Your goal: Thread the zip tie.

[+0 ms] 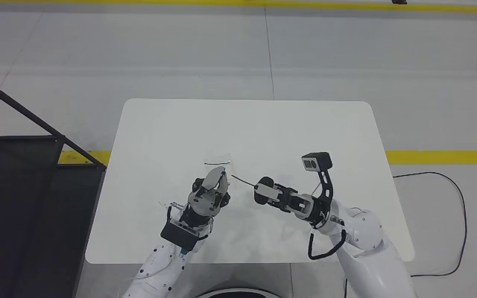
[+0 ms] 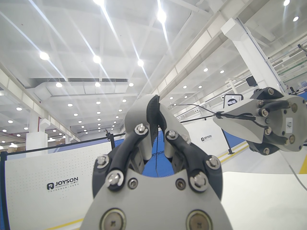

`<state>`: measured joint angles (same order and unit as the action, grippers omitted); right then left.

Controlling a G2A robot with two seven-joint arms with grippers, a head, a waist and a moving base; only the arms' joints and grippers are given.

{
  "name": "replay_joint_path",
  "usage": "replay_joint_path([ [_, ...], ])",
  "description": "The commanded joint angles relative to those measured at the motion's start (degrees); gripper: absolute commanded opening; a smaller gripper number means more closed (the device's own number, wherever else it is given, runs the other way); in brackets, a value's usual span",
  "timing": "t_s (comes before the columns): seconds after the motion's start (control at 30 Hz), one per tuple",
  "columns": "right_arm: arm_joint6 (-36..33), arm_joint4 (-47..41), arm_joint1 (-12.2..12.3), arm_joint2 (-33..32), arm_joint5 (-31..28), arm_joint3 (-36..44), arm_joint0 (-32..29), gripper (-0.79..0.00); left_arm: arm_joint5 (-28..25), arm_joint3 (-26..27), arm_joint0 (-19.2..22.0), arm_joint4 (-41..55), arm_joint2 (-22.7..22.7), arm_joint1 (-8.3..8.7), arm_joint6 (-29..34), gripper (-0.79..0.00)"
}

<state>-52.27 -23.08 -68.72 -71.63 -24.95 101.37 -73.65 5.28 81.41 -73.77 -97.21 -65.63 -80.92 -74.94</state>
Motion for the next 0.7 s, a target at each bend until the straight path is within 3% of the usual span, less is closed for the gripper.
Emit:
replay_joint_path([
  [0.0,0.2,0.3,0.0,0.1,0.0,0.1,-0.2,-0.785,0.0,0.0,0.0,0.0,0.0,0.0,0.0,-0.785],
  [0.47,-1.0,0.9,0.5,0.1,-3.0,2.4,-1.3,-0.785,0.0,0.0,0.0,0.0,0.0,0.0,0.0,-0.785],
  [0.67,-0.3,0.8,0.4,1.3,-1.0,1.9,0.9,-0.785,0.0,0.0,0.0,0.0,0.0,0.0,0.0,-0.785],
])
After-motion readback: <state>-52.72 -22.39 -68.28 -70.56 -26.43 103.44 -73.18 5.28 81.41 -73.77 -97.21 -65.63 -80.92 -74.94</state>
